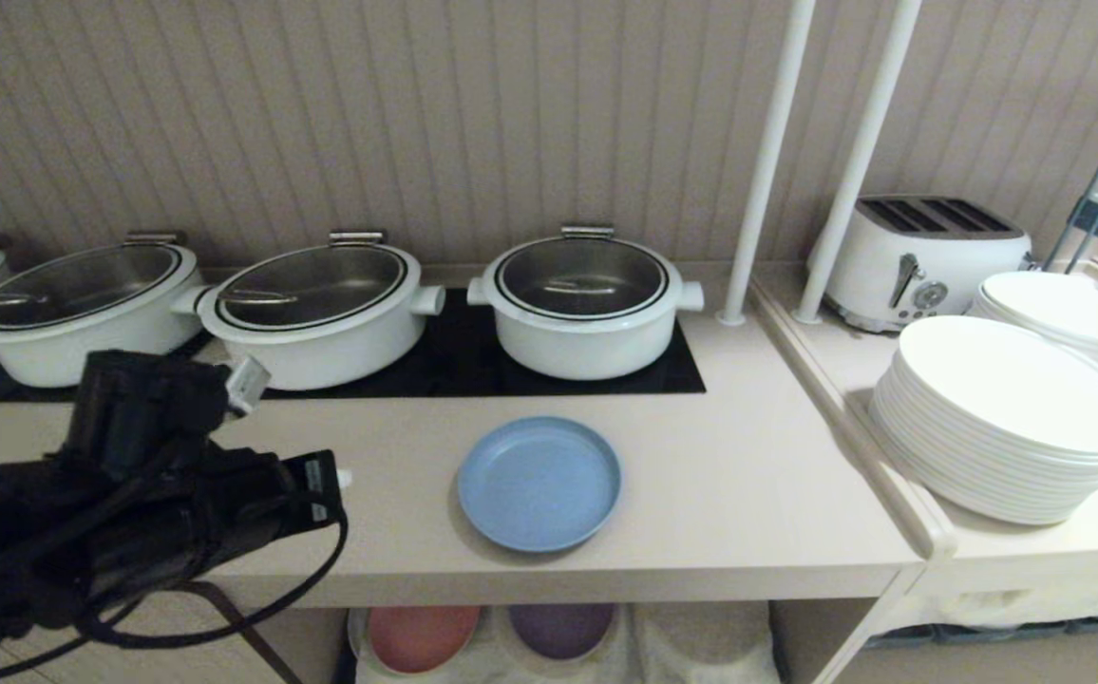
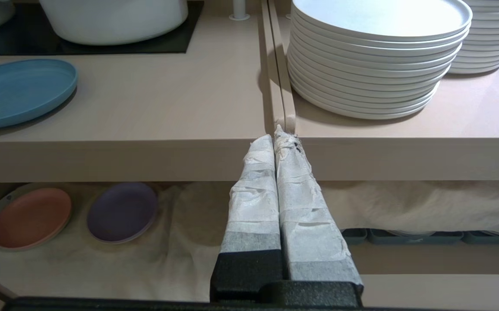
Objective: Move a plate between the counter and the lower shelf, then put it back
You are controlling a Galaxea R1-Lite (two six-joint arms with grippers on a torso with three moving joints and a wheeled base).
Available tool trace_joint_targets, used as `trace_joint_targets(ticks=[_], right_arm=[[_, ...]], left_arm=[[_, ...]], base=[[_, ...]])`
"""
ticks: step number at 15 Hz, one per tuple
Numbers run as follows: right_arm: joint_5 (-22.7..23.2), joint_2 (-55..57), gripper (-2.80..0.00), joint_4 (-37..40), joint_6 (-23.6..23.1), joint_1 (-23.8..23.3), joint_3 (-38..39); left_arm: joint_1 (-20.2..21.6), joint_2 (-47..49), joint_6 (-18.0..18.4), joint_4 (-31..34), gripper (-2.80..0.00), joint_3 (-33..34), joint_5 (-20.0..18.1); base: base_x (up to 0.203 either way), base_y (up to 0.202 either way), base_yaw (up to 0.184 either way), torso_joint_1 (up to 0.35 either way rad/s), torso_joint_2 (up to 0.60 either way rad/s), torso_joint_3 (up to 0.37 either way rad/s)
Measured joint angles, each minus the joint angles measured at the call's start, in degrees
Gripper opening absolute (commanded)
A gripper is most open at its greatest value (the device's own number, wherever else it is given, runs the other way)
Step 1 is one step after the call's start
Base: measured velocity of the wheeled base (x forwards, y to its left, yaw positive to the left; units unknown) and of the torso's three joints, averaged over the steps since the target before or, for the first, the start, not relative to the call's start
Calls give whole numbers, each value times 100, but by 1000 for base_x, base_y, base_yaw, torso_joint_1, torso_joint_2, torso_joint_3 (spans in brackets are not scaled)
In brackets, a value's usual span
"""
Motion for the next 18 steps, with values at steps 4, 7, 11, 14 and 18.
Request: trace_joint_targets(ticks=[4, 7, 11, 14, 18], right_arm=[[0, 0, -280, 0, -2, 0, 0], [4, -2, -280, 0, -3, 0, 0], [1, -2, -280, 0, -2, 0, 0], [1, 0, -280, -2, -2, 0, 0], [4, -2, -280, 0, -2, 0, 0]], left_arm=[[0, -671, 7, -5, -280, 489, 498], [0, -998, 25, 4, -280, 635, 735], [0, -1560, 473, -21, -280, 998, 774], [10, -2044, 973, -27, -280, 1392, 715], [316, -2652, 1610, -39, -280, 1821, 281]], base=[[0, 0, 0, 0, 0, 0], [0, 0, 0, 0, 0, 0], [0, 0, 0, 0, 0, 0], [0, 0, 0, 0, 0, 0], [0, 0, 0, 0, 0, 0]])
